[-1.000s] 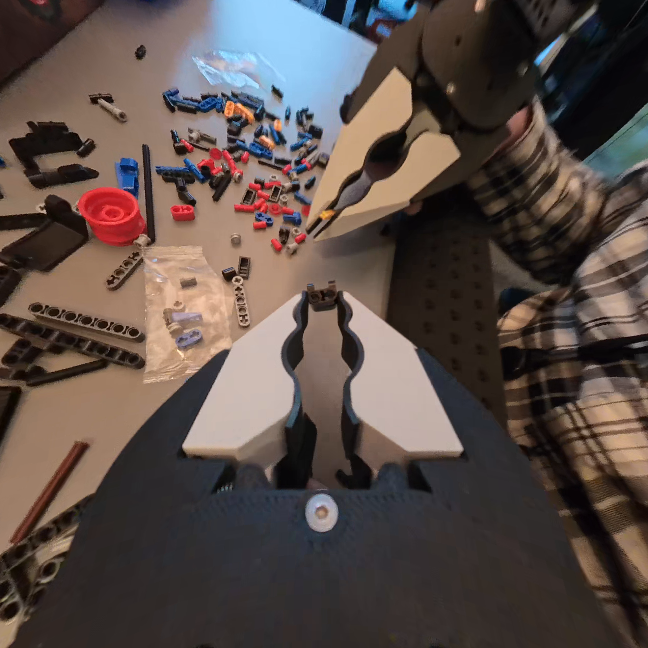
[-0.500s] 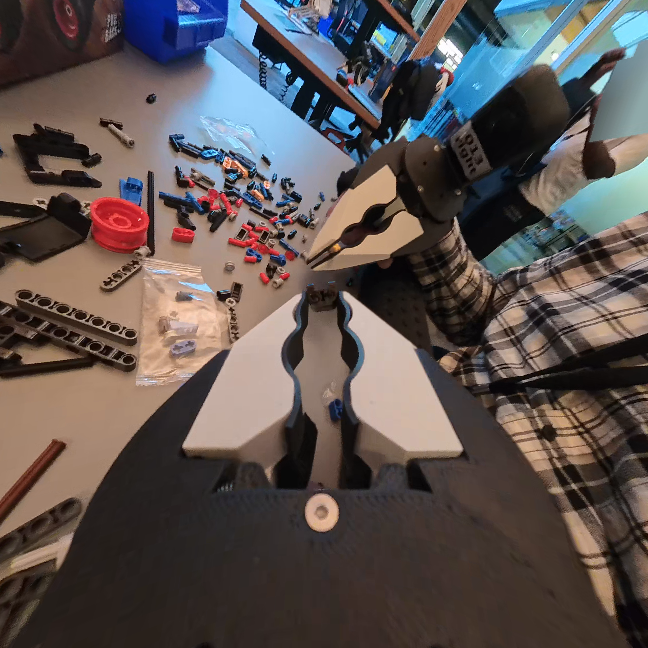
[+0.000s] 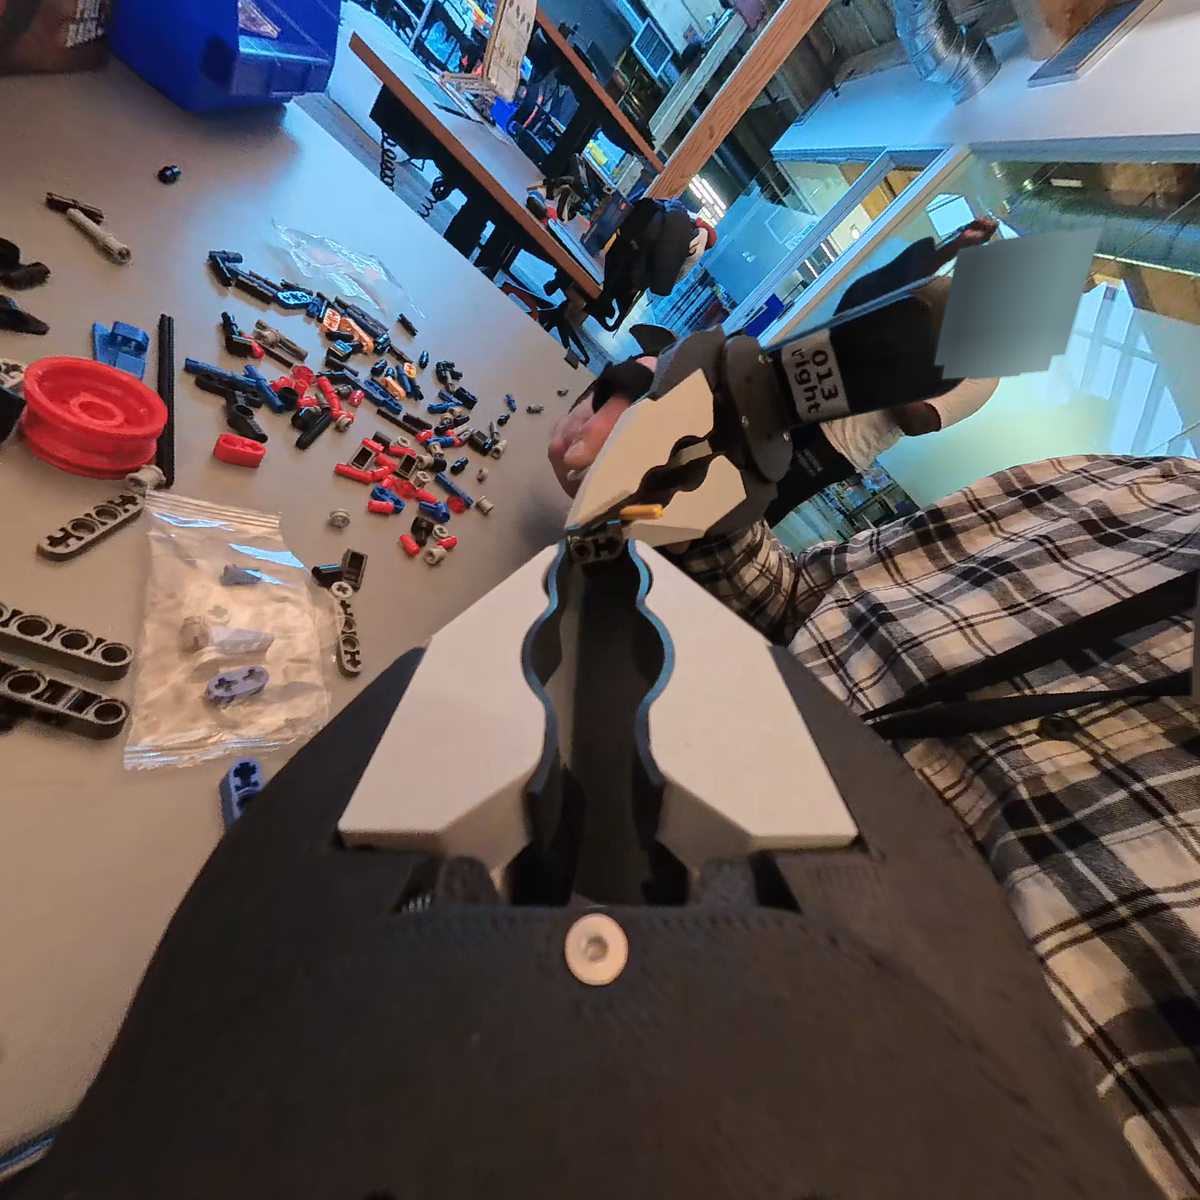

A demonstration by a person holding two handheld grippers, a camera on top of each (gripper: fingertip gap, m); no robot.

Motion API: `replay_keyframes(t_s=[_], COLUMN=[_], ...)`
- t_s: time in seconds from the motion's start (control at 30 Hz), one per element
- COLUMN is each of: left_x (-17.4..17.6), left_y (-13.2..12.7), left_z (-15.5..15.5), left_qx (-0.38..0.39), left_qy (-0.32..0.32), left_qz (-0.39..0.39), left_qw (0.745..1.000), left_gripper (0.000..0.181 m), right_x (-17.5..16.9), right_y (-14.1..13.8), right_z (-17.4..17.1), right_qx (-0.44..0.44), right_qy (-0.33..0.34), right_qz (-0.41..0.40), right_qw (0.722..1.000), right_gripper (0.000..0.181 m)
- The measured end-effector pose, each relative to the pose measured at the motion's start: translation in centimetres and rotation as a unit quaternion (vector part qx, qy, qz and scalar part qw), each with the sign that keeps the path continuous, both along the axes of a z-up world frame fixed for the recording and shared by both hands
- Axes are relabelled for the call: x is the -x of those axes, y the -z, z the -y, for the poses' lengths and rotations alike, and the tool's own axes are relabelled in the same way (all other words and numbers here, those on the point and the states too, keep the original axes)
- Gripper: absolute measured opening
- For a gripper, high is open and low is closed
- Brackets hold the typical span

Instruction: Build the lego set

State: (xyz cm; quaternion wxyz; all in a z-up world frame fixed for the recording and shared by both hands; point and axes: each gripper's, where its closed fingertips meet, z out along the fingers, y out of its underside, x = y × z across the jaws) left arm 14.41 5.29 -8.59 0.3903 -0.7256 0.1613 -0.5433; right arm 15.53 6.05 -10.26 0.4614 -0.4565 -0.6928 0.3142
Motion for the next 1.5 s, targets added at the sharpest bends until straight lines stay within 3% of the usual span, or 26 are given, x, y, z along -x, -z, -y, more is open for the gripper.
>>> replay_keyframes(t_s=[0.23,0.4,0.57,0.77,1.0,1.23,1.3,1.5], left_x=[-0.4,-0.6,-0.2,-1.5,-1.4,-2.2,-1.9,-1.2], left_y=[0.4,2.1,5.1,8.8,8.7,3.1,2.6,2.1], left_z=[0.1,0.2,0.1,0.5,0.6,0.7,0.5,0.6], left_qx=[-0.004,-0.043,-0.132,-0.152,-0.168,-0.230,-0.235,-0.247], left_qy=[0.004,0.004,0.017,0.067,0.066,0.027,0.016,0.001], left_qz=[-0.020,-0.142,-0.352,-0.444,-0.450,-0.357,-0.351,-0.364], left_qw=[1.000,0.989,0.927,0.880,0.875,0.905,0.906,0.898], left_gripper=[0.014,0.014,0.015,0.015,0.034,0.010,0.003,0.002], right_x=[0.0,-0.1,-0.3,-0.7,-0.7,0.0,0.4,1.2], right_y=[-0.2,0.0,1.2,2.8,2.9,2.5,2.1,1.7], right_z=[-0.2,-0.8,-0.7,-0.4,0.1,0.1,0.4,0.4], right_qx=[-0.019,-0.076,-0.131,-0.130,-0.059,-0.078,-0.081,-0.114], right_qy=[0.007,0.020,0.007,-0.006,-0.011,-0.005,-0.009,-0.006], right_qz=[-0.007,0.010,0.056,0.092,0.092,0.097,0.093,0.097], right_qw=[1.000,0.997,0.990,0.987,0.994,0.992,0.992,0.989], right_gripper=[0.002,0.002,0.002,0.002,0.002,0.002,0.002,0.002])
